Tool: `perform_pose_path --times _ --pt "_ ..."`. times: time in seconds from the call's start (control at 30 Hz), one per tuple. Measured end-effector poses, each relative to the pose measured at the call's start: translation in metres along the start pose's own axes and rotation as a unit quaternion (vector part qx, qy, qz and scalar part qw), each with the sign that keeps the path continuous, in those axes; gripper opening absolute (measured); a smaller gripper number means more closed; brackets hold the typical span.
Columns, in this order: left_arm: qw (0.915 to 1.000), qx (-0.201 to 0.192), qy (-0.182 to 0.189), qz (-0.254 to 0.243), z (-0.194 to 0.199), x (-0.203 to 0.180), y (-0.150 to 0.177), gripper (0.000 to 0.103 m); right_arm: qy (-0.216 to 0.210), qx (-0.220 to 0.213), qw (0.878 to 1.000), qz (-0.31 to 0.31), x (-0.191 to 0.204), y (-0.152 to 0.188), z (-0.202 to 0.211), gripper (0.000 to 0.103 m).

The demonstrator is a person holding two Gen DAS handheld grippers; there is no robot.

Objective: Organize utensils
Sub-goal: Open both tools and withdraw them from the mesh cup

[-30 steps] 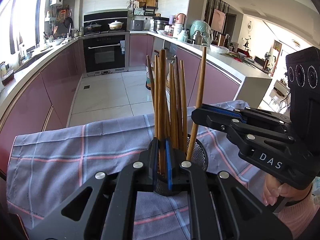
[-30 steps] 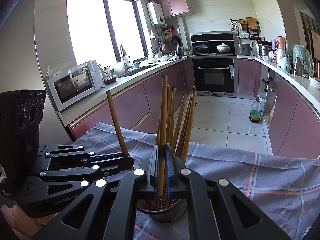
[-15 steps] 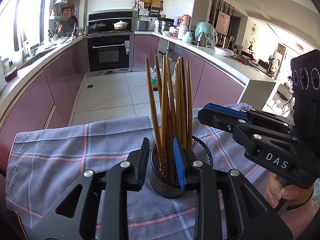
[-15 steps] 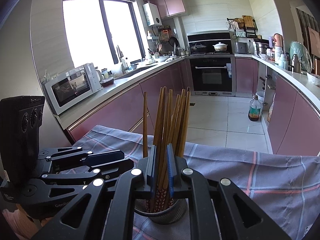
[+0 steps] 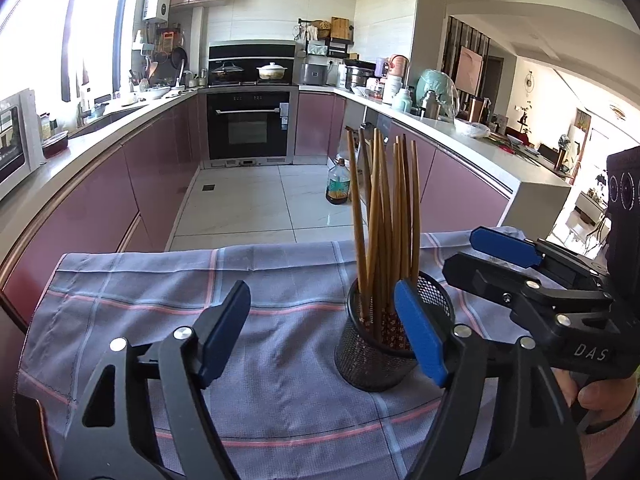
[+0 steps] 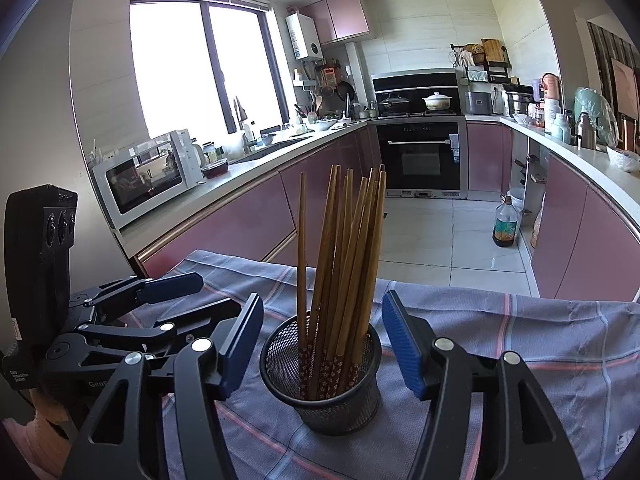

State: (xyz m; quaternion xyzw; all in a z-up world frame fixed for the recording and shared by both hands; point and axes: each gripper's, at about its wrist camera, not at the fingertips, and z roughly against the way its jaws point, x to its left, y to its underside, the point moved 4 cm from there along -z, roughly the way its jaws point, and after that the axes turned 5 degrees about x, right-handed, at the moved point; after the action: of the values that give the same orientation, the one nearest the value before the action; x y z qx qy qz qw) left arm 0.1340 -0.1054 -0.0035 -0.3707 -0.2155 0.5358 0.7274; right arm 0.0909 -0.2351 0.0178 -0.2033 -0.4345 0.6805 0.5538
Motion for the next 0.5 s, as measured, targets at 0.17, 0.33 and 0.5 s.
perform_pose_path --times 0.17,0.33,0.5 --pt "0.9993 -0.025 -0.025 0.012 0.014 0.012 0.011 0.094 0.008 -0.02 1.0 -0.003 0.003 0.006 0.01 0.079" --pt "0.9975 -0.049 -0.044 0.024 0.031 0.02 0.021 0.097 0.013 -0.034 0.999 -0.001 0.006 0.013 0.016 0.084" --pt "0.9957 -0.068 -0.057 0.023 0.048 0.022 0.032 0.097 0.021 -0.051 0.998 0.005 0.013 0.017 0.023 0.091"
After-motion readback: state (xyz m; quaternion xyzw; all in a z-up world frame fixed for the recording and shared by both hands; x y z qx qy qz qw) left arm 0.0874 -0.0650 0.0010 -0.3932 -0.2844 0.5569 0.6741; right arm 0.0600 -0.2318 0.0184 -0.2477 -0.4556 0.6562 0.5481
